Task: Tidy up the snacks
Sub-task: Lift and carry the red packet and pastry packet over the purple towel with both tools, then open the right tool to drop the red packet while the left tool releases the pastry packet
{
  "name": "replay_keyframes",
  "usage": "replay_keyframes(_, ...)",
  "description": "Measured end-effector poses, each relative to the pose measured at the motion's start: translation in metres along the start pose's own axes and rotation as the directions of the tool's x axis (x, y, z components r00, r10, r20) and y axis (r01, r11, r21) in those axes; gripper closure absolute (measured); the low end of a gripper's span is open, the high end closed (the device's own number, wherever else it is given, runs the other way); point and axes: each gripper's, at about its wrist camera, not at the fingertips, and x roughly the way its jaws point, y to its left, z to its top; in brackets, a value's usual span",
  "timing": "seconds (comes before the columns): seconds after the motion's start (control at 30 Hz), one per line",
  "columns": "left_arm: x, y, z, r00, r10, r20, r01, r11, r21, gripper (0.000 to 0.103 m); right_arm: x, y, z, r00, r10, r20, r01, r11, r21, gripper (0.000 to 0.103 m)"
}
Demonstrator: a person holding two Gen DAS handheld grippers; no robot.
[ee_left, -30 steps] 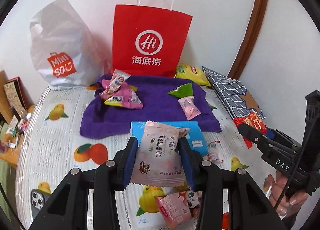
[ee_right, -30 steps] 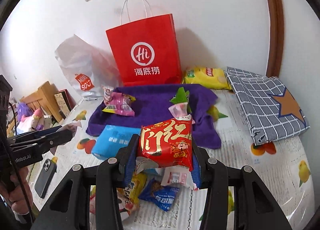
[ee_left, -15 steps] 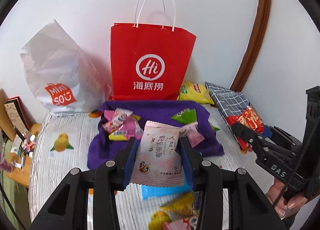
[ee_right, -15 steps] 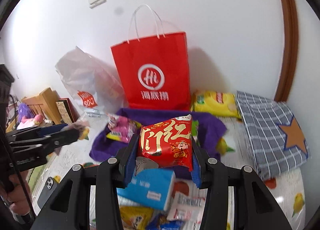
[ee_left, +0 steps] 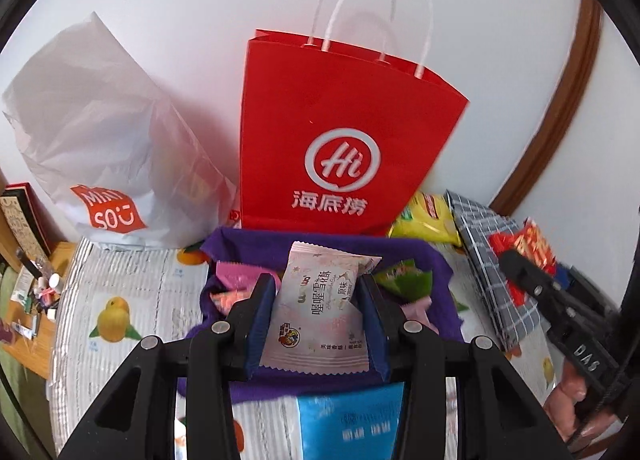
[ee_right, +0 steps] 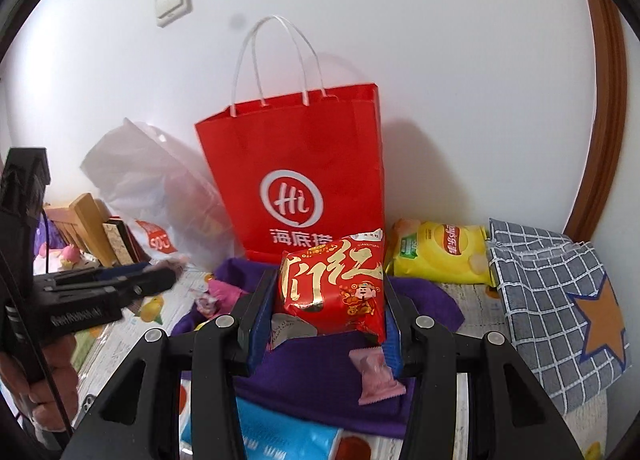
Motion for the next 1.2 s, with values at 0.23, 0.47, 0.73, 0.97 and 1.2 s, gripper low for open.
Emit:
replay_keyframes(0.23,0.034,0.027,0.000,0.997,0.032,-0.067,-0.036,0.998,-0.053,0.063,0.044,-0.020,-0.012,0.993,-0.042,-0.114,0.041,0.999,-0.013,0.057)
replay_keyframes(0.47,0.057,0.040,-0.003,0.990,-0.027,-0.142,0.013,0.995,-0.097,0.063,0.094,-0.035,-0.036,0.950,-0.042,-0.310,0.036,0.999,-0.025,0.057)
replay_keyframes(0.73,0.066,0.039,-0.005,0.984,-0.039,-0.175,0.024,0.996,-0.089,0.062,0.117,-0.033,-0.051,0.926,-0.031,-0.377,0.023,0.999,-0.027,0.057)
replay_keyframes(0.97,0.080,0.035,-0.011,0.969,-0.078,-0.233,0.055,0.993,-0.104,0.062,0.128,-0.033,-0.057,0.913,-0.045,-0.405,0.038,0.999,-0.026,0.057)
replay_keyframes(1.2,0.091,0.035,-0.015,0.960,-0.063,-0.271,0.032,0.993,-0.117,0.062,0.132,-0.039,-0.059,0.905,-0.068,-0.419,0.068,0.998,-0.014,0.056)
